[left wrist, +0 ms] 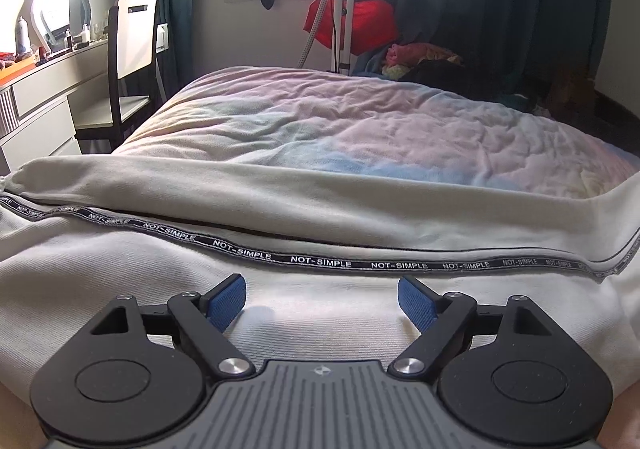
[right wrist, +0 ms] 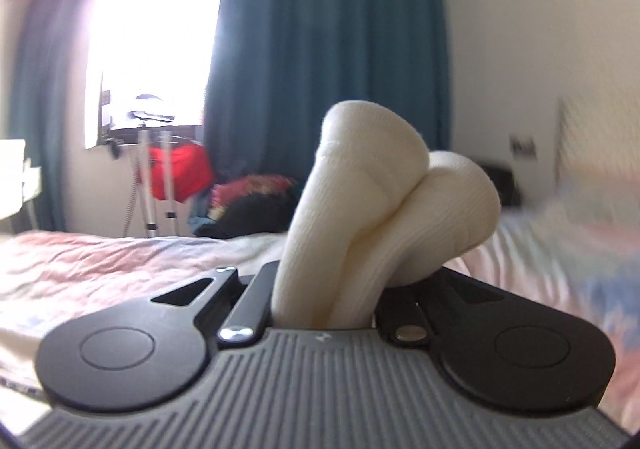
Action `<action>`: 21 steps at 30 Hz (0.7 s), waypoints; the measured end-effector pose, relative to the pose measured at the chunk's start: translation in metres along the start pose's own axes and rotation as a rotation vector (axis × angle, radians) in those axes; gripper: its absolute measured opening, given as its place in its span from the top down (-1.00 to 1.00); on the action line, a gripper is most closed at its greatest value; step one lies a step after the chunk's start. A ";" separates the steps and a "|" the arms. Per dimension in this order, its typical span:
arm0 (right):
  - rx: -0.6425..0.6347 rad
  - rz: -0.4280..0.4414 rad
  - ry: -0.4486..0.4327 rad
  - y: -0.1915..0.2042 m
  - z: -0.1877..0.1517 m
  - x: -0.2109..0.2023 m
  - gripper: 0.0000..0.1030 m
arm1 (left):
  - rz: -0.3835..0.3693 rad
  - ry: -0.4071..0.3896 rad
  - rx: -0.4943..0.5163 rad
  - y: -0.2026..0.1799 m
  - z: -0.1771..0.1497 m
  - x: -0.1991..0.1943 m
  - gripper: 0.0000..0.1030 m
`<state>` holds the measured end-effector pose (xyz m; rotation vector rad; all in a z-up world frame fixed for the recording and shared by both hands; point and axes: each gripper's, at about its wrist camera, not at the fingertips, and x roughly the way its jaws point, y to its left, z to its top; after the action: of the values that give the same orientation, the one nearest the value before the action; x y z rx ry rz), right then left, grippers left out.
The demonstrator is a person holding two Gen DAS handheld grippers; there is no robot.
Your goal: Fold clothes
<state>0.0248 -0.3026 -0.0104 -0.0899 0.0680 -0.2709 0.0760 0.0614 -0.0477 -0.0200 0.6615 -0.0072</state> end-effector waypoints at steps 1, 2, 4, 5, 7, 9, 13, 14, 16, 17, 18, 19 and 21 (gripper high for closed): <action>-0.057 0.033 -0.033 0.021 0.001 -0.008 0.79 | 0.004 -0.021 0.003 0.002 0.002 -0.005 -0.70; -0.108 0.075 -0.057 0.043 0.000 -0.017 0.79 | 0.010 -0.044 0.008 0.004 0.004 -0.011 -0.72; -0.213 0.177 -0.089 0.085 -0.007 -0.032 0.79 | 0.022 -0.079 0.008 0.009 0.008 -0.022 -0.74; -0.270 0.239 -0.095 0.106 -0.012 -0.040 0.79 | 0.024 -0.092 -0.002 0.014 0.010 -0.027 -0.74; -0.408 0.376 -0.076 0.145 -0.034 -0.051 0.79 | 0.022 -0.115 -0.029 0.024 0.014 -0.037 -0.74; -0.536 0.499 -0.028 0.180 -0.058 -0.061 0.79 | 0.008 -0.132 -0.060 0.034 0.018 -0.046 -0.74; -0.686 0.581 0.106 0.216 -0.102 -0.066 0.78 | -0.025 -0.155 -0.104 0.046 0.024 -0.059 -0.77; -0.686 0.576 0.107 0.216 -0.103 -0.066 0.78 | -0.031 -0.161 -0.114 0.048 0.026 -0.061 -0.77; -0.662 0.568 0.110 0.214 -0.098 -0.066 0.78 | -0.044 -0.170 -0.129 0.051 0.028 -0.065 -0.78; -0.643 0.565 0.111 0.213 -0.093 -0.066 0.78 | -0.053 -0.174 -0.134 0.051 0.029 -0.065 -0.78; -0.632 0.560 0.105 0.212 -0.088 -0.067 0.78 | -0.061 -0.178 -0.138 0.052 0.030 -0.065 -0.79; -0.624 0.554 0.091 0.212 -0.082 -0.068 0.78 | -0.070 -0.182 -0.142 0.053 0.030 -0.066 -0.79; -0.584 0.557 0.078 0.220 -0.073 -0.075 0.78 | -0.086 -0.179 -0.143 0.052 0.029 -0.064 -0.79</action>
<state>0.0053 -0.0771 -0.1004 -0.6298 0.2436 0.3111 0.0436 0.1151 0.0131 -0.1844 0.4808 -0.0405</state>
